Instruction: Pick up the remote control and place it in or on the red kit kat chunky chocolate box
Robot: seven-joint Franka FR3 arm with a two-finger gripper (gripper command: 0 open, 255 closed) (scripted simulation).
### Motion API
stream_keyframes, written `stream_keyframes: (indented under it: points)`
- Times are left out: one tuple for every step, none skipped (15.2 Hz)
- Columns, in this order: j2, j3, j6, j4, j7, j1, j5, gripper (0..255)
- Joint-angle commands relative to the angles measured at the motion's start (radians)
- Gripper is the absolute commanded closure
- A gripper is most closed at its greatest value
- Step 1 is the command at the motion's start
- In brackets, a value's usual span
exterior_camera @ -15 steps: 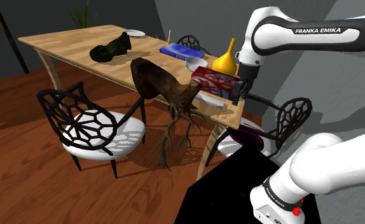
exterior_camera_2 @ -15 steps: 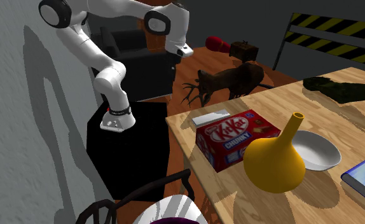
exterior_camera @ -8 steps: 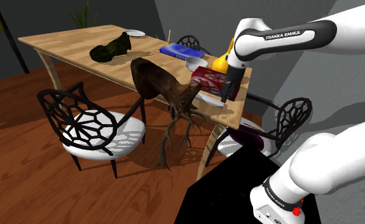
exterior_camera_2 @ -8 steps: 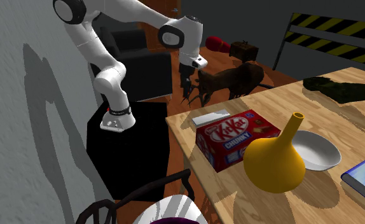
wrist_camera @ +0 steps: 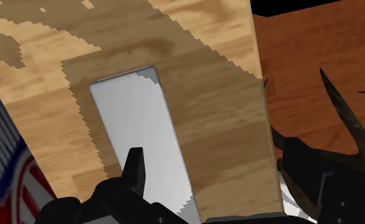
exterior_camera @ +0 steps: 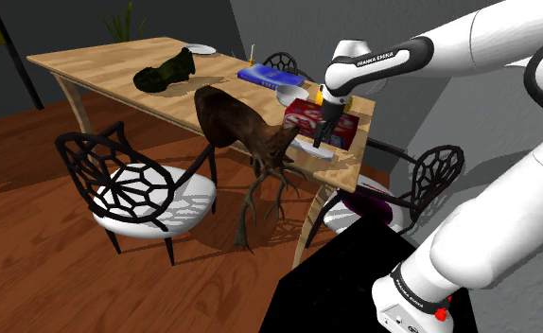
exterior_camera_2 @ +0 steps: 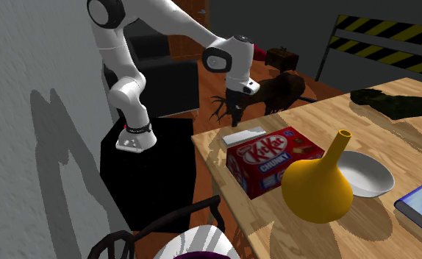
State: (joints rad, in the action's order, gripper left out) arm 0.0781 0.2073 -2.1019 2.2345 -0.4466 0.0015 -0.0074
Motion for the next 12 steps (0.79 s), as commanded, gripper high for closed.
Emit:
stream_keyframes:
  points:
    - [-0.077,0.007,-0.039,-0.052,-0.035,-0.002,0.02,0]
    - [-0.113,0.009,-0.054,-0.08,-0.052,-0.004,0.032,0]
    - [-0.15,0.011,-0.068,-0.109,-0.069,-0.006,0.043,0]
    - [-0.186,0.012,-0.081,-0.139,-0.086,-0.01,0.055,0]
    - [-0.219,0.011,-0.091,-0.168,-0.1,-0.013,0.066,0]
    - [-0.225,0.01,-0.103,-0.162,-0.102,-0.014,0.068,0]
    - [-0.232,0.01,-0.115,-0.156,-0.103,-0.014,0.07,0]
    - [-0.239,0.009,-0.128,-0.151,-0.105,-0.015,0.072,0]
    - [-0.246,0.008,-0.14,-0.145,-0.107,-0.015,0.075,0]
    - [-0.254,0.008,-0.152,-0.14,-0.108,-0.015,0.077,0]
    - [-0.262,0.007,-0.164,-0.135,-0.11,-0.016,0.08,0]
    - [-0.269,0.006,-0.176,-0.131,-0.112,-0.016,0.083,0]
